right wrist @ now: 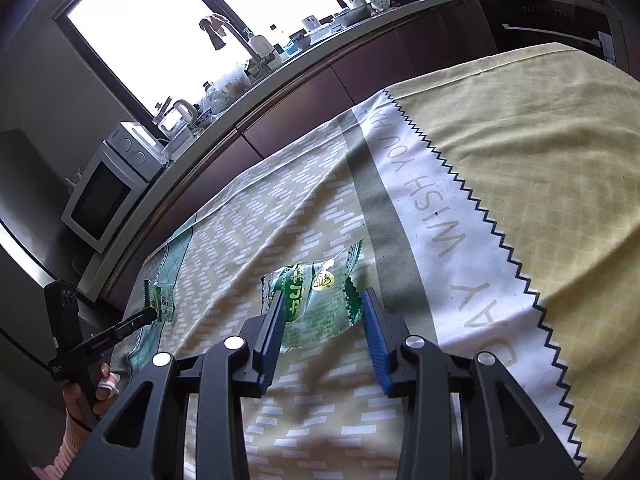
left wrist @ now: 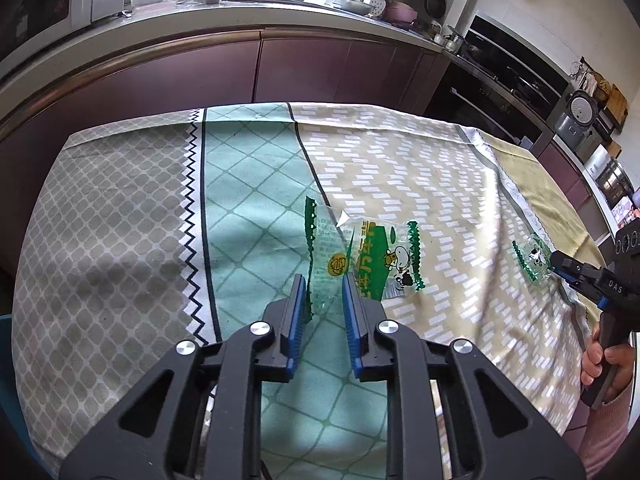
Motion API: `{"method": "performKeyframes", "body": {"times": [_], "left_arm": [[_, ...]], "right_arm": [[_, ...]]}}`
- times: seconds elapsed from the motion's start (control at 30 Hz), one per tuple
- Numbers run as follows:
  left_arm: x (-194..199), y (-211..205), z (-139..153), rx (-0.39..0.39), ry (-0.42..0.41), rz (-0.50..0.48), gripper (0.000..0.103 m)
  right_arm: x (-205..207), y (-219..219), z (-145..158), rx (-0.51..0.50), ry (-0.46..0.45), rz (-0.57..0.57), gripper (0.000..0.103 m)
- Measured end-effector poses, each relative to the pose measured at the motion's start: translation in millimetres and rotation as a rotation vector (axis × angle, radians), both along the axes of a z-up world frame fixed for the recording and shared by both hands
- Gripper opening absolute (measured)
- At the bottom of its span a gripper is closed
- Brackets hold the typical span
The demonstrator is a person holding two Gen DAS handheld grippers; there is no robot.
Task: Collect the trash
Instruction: 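Close the right gripper on a green-printed packet and lift it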
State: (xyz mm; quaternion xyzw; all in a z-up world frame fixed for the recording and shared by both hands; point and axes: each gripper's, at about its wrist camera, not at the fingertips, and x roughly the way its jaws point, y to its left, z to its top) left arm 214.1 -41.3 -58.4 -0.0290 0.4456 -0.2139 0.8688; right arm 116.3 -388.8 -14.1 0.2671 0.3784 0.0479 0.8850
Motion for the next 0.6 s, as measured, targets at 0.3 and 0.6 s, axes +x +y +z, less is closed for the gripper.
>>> {"method": "performKeyframes", "body": {"times": [0.3,0.6], "left_arm": [[-8.5,1.9,2.1,-0.02,-0.006,-0.005,0.013],[-21.3,10.1,6.1,-0.065,0.001,-0.01,0.006]], "right_arm": [[0.7,5.8,0.9,0.025,-0.01,0.036,0.013],[-3.2,13.2,8.0,0.048,-0.046,0.072,0.005]]}}
